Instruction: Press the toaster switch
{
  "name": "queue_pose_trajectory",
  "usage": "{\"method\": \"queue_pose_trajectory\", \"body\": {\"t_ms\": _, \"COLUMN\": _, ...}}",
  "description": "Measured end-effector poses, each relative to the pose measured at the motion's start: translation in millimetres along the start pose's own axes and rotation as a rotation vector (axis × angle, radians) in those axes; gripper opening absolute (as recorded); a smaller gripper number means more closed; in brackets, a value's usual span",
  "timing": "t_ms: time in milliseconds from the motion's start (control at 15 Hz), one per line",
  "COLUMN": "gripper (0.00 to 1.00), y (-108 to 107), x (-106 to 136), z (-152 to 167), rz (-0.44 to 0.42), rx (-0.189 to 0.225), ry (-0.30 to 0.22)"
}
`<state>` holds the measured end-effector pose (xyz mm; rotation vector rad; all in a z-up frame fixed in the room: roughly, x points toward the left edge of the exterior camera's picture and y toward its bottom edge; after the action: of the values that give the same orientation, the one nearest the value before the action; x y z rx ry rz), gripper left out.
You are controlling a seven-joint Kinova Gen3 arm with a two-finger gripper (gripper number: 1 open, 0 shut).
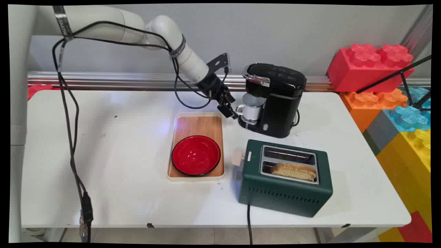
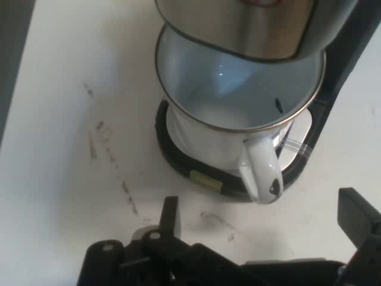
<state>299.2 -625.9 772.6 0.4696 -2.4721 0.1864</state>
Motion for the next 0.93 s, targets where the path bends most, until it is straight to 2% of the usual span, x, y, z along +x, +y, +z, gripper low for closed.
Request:
{"method": "queue_pose_trajectory", "body": {"t_ms": 333, "gripper": 1.0, "y": 11.2, "x": 7.0, "z": -27.5, "rz": -0.05, "rx": 0.025, "ry": -0.004}}
{"method": "queue_pose_trajectory", "body": {"t_ms": 800, "gripper": 1.0, "y": 40.7, "x": 19.3, "z": -84.6, "rz": -0.137, "rx": 0.084, "ry": -0.025}}
{"method": "queue_pose_trajectory", "body": {"t_ms": 933, "gripper": 1.0, "y": 51.7, "x": 23.4, "z": -100.0, "rz": -0.15, "rx": 0.09, "ry": -0.031}}
